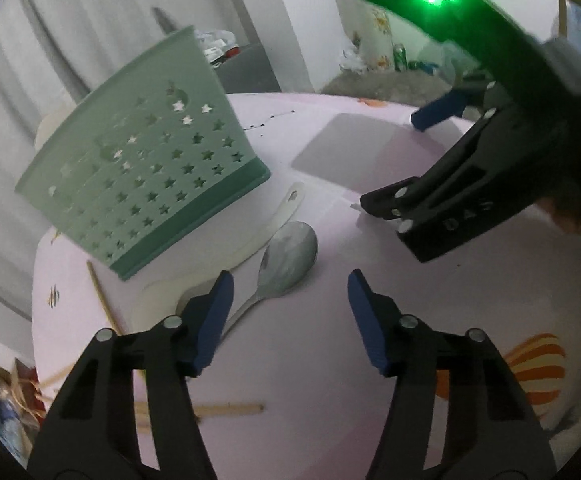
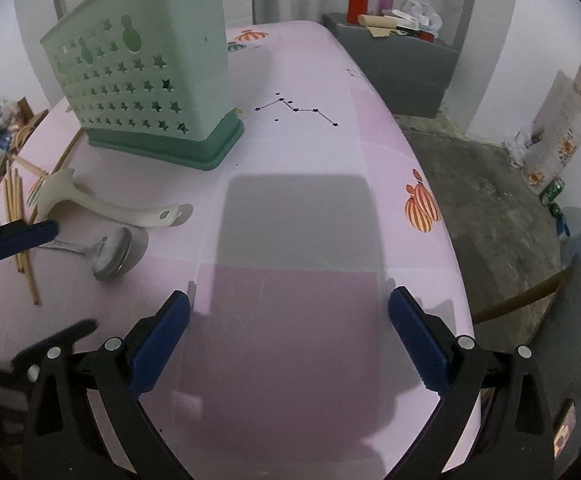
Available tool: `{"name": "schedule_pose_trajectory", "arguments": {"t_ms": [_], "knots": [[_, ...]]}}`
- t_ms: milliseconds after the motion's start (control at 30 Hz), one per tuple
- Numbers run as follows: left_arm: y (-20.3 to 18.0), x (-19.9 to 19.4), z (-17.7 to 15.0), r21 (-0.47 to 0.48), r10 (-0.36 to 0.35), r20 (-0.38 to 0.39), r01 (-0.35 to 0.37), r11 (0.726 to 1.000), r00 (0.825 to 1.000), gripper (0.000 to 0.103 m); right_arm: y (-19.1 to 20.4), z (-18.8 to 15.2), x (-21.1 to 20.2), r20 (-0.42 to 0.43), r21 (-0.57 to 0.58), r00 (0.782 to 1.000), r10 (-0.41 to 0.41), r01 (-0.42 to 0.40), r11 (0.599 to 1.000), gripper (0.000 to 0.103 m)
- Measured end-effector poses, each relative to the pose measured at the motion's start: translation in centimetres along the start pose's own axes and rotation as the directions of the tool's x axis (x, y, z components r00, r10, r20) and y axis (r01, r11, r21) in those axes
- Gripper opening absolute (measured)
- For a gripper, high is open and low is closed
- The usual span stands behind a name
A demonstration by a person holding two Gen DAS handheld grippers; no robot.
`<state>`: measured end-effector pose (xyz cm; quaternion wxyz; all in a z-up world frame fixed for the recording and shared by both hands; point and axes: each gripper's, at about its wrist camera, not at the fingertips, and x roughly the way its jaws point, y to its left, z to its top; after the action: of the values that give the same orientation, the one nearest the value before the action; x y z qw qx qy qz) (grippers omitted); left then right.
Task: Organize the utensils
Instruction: 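Close the left gripper on the small steel spoon and lift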
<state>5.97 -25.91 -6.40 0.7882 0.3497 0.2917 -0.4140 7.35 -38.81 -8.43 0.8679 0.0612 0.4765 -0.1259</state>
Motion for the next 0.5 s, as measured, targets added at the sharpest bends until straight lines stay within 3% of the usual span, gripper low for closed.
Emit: {"name": "schedule_pose_trajectory", "arguments": {"t_ms": [100, 267, 467, 500], "knots": [[0.0, 1.0, 0.5, 0.017, -0.014, -0.024, 0.014, 1.0, 1.0, 0.044, -0.1, 0.0, 0.0, -0.006, -0.005, 1.0, 0.0, 0.0, 1.0, 0.097], [0.2, 1.6, 1.1, 0.043, -0.017, -0.017, 0.018, 0.999, 1.0, 0.042, 0.0, 0.1, 0.2, -0.009, -0.003, 1.0, -0.002, 0.002, 1.0, 0.097], [1.2, 2.5, 1.5, -0.001, -0.081, -0.032, 0.081, 0.997, 0.996, 0.021, 0.0, 0.0, 0.3, -0.003, 0.003, 1.0, -0.003, 0.003, 1.0, 0.097], [1.2, 2.5, 1.4, -0.004, -0.083, -0.035, 0.083, 0.997, 0.996, 0.013, 0.0, 0.1, 0.3, -0.002, 0.002, 1.0, -0.005, 0.005, 1.0, 0.097]]}}
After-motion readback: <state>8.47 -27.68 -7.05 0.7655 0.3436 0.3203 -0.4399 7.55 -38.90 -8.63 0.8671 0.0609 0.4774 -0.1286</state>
